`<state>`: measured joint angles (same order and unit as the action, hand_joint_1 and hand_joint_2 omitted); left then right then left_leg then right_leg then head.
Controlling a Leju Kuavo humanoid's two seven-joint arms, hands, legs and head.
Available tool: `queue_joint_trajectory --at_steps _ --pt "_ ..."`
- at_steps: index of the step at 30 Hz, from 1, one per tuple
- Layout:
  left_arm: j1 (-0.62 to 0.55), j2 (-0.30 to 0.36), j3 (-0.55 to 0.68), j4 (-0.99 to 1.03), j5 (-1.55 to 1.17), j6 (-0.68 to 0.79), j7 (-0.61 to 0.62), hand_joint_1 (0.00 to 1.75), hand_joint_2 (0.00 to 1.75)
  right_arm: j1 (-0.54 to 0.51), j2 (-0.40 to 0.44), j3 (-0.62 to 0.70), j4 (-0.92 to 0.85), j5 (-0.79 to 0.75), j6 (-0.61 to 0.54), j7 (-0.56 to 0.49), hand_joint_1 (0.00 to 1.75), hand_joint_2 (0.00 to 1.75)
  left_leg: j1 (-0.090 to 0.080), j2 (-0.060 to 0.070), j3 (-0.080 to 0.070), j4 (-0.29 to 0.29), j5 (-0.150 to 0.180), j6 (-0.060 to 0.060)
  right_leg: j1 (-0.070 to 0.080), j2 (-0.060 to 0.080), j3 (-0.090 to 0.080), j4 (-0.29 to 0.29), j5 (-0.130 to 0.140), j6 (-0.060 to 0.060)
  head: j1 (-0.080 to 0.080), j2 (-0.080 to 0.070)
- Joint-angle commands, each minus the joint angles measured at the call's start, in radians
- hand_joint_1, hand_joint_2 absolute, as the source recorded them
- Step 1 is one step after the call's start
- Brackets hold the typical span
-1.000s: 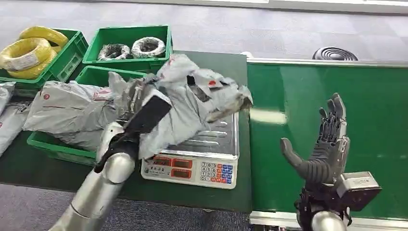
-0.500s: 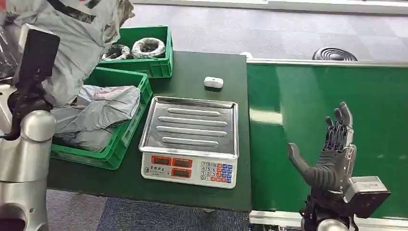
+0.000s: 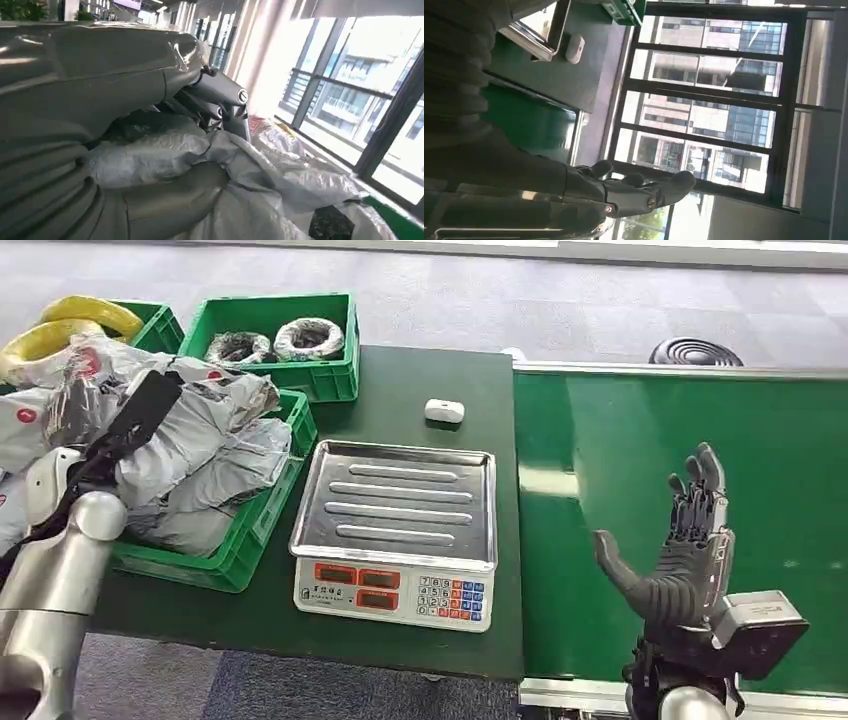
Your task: Moved the parcel from conveyor to table for the left to box.
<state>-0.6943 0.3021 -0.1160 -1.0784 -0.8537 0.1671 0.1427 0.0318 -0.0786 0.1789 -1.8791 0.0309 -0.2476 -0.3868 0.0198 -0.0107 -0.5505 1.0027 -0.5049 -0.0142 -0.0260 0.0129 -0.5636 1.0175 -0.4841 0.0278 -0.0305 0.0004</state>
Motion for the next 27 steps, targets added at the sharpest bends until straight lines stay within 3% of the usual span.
queue_joint_trajectory --at_steps 1,6,14,16,18,20,22,23,24,26,27 --pt "-0.021 0.011 -0.002 0.066 0.075 -0.006 -0.015 0.0 1.75 -0.021 -0.019 -0.011 0.063 -0.01 0.0 0.007 0.0 1.75 0.0 0.001 0.001 -0.002 0.001 0.001 0.001 -0.001 0.001 -0.002 0.001 -0.002 0.0 0.0" --pt "0.015 -0.01 0.064 -0.128 0.179 0.168 -0.097 0.0 1.75 0.021 -0.02 -0.024 0.039 -0.002 -0.013 0.01 0.0 1.75 0.001 0.0 -0.001 -0.001 0.001 0.001 0.001 -0.001 0.0 -0.001 0.001 -0.002 0.0 0.0" --pt "0.099 -0.003 0.091 -0.332 0.232 0.256 -0.16 0.0 1.75 0.074 -0.037 -0.034 0.032 -0.001 -0.023 -0.009 0.0 1.75 0.001 0.001 0.0 -0.002 0.001 0.001 0.001 -0.001 0.0 -0.002 0.001 -0.002 0.0 0.0" --pt "0.159 -0.003 0.106 -0.434 0.266 0.328 -0.246 0.0 1.75 0.097 -0.041 -0.038 0.031 0.001 -0.024 -0.008 0.0 1.75 0.0 0.001 0.0 -0.002 0.001 0.001 0.001 -0.002 0.0 -0.002 0.001 -0.002 0.0 0.0" --pt "0.316 0.016 0.109 -0.632 0.332 0.344 -0.367 0.0 1.75 0.139 -0.059 -0.036 0.031 0.043 -0.028 -0.001 0.0 1.75 0.0 0.002 0.002 -0.005 0.002 0.002 0.001 -0.001 0.002 -0.005 0.002 -0.003 0.0 0.0" --pt "0.538 0.013 0.118 -0.844 0.472 0.241 -0.471 0.0 1.75 0.212 -0.085 -0.052 0.019 0.097 -0.037 -0.001 0.0 1.75 -0.001 0.007 0.006 -0.007 -0.001 0.002 0.0 0.005 0.004 -0.007 0.001 -0.002 -0.001 0.0" --pt "0.855 -0.03 0.141 -1.028 0.654 0.129 -0.648 0.0 1.75 0.317 -0.109 -0.076 -0.009 0.141 -0.038 -0.025 0.0 1.75 -0.002 0.007 0.008 -0.008 -0.002 0.002 -0.002 0.005 0.005 -0.007 0.0 -0.002 -0.001 0.0" --pt "0.941 -0.056 0.154 -1.058 0.65 0.135 -0.703 0.0 1.75 0.346 -0.111 -0.084 -0.019 0.139 -0.037 -0.041 0.0 1.75 -0.003 0.009 0.011 -0.01 -0.003 0.002 -0.002 0.006 0.007 -0.009 -0.001 -0.002 -0.001 0.0" --pt "1.049 -0.085 0.157 -1.089 0.767 0.049 -0.778 0.0 1.75 0.375 -0.116 -0.087 -0.023 0.137 -0.042 -0.049 0.0 1.75 -0.004 0.008 0.011 -0.009 -0.004 0.002 -0.003 0.006 0.007 -0.007 -0.002 -0.001 0.0 0.0" --pt "1.176 -0.119 0.172 -1.115 0.764 -0.001 -0.841 0.0 1.75 0.413 -0.133 -0.073 -0.026 0.126 -0.062 -0.062 0.0 1.75 -0.004 0.012 0.01 -0.007 -0.009 0.001 -0.003 0.009 0.005 -0.005 -0.006 -0.001 -0.001 0.0" --pt "1.176 -0.119 0.172 -1.115 0.764 -0.001 -0.841 0.0 1.75 0.413 -0.133 -0.073 -0.026 0.126 -0.062 -0.062 0.0 1.75 -0.003 0.012 0.008 -0.004 -0.012 0.002 -0.002 0.01 0.003 -0.003 -0.008 -0.001 0.0 0.0"
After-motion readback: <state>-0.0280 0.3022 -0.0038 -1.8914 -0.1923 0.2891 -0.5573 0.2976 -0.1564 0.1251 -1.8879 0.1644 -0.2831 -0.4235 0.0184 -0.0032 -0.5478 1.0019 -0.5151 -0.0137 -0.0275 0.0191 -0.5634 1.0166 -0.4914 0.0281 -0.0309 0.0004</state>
